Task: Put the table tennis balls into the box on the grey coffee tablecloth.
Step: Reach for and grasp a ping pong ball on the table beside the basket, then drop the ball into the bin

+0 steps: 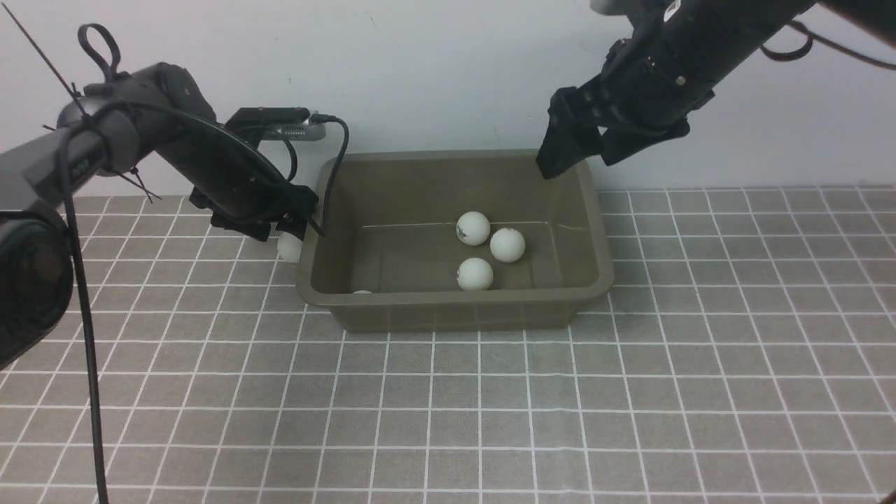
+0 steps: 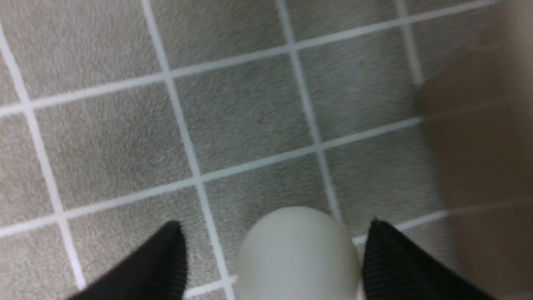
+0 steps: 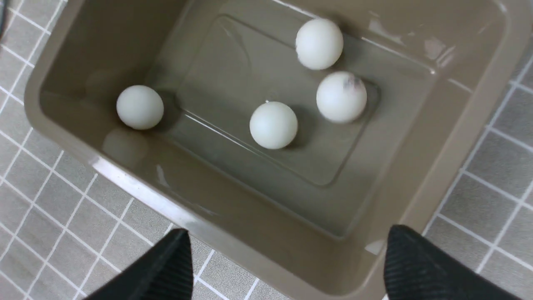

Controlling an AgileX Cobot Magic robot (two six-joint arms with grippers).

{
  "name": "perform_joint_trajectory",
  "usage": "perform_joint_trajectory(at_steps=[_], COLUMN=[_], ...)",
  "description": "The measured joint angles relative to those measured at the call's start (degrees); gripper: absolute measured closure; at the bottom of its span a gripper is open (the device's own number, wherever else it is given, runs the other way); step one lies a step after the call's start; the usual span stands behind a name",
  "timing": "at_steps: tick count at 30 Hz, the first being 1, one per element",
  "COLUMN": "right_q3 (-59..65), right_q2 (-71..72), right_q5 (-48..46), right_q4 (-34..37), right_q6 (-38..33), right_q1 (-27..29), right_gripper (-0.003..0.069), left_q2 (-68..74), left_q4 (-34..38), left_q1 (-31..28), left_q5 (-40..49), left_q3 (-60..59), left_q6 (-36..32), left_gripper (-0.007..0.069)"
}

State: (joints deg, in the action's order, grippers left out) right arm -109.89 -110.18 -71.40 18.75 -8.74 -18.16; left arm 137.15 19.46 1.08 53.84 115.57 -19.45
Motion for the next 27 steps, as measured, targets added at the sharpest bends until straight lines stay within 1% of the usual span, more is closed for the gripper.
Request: perform_joint_trajectory(at_steps=[2,3,6,7,9,10,12,13,14,16,18,19,21,22,23,24,25,26,27], right_q3=[0.0,0.0,0.0,0.0,0.0,0.0,0.0,0.05,0.17,1.13,3.4,6.93,12.42,13.06,15.75,22.59,26.71,30.99,35.41], right_q2=[0.73,1.38,3.36,4.9,6.81,8.73,12.71,13.51,15.63,19.96,25.0,30.06,37.19,38.72,41.96,49.72,54.24,58.91,63.57], right_q5=[-0.14,-0.23,-0.35,-0.41,-0.41,-0.54,-0.73,-0.78,-0.79,-0.79,-0.79,-0.79,-0.84,-0.84,-0.84,-0.91,-0.93,-0.47,0.63], right_q4=[-0.31,-0.58,-2.03,-3.64,-5.99,-8.67,-14.47,-14.9,-16.98,-19.91,-21.53,-22.14,-22.21,-22.21,-22.07,-21.14,-20.41,-19.56,-18.75], right_q6=[0.0,0.0,0.26,0.82,1.79,3.08,5.85,6.09,7.11,8.74,10.03,11.11,12.1,12.24,12.95,14.5,15.02,15.37,15.62], right_q1=[0.0,0.0,0.0,0.0,0.0,0.0,0.0,0.0,0.0,0.0,0.0,0.0,0.0,0.0,0.0,0.0,0.0,0.0,0.0], right_gripper=[0.0136,0.0152,0.0196,0.0226,0.026,0.0292,0.0374,0.0382,0.0426,0.0512,0.0597,0.0644,0.0664,0.0664,0.0668,0.0671,0.0671,0.0671,0.0671], left_q2=[0.48,0.53,0.22,-0.33,-1.34,-3.17,-7.3,-7.64,-9.25,-11.51,-12.11,-11.67,-9.49,-9.49,-8.25,-6.56,-5.4,-4.59,-4.37], left_q4=[-0.74,-1.49,-3.85,-5.4,-6.64,-6.83,-3.14,-2.61,-0.43,5.2,7.14,6.96,4.83,4.83,3.38,1.4,-0.19,-1.62,-2.47], left_q1=[0.0,0.0,0.0,0.0,0.0,0.0,0.29,0.38,0.99,3.19,5.64,8.58,11.28,11.28,12.27,13.4,13.88,14.34,14.69], left_q5=[0.2,0.72,4.05,6.53,8.9,11.64,14.9,15.04,15.3,15.55,15.9,16.58,16.96,16.96,16.96,16.91,16.75,16.51,16.26], left_q3=[0.0,0.09,1.1,2.2,4.14,6.28,10.99,11.74,13.16,16.05,16.92,17.09,17.09,17.09,17.09,16.89,16.63,16.57,16.52], left_q6=[0.7,1.06,2.01,3.38,4.72,6.1,6.9,6.82,6.3,2.95,0.24,-1.23,-1.47,-1.47,-0.62,1.47,3.58,5.65,6.87], left_gripper=[0.027,0.0284,0.0272,0.0272,0.0272,0.0272,0.0272,0.0272,0.0272,0.0272,0.0272,0.0272,0.0272,0.0272,0.0265,0.0225,0.018,0.0118,0.0077])
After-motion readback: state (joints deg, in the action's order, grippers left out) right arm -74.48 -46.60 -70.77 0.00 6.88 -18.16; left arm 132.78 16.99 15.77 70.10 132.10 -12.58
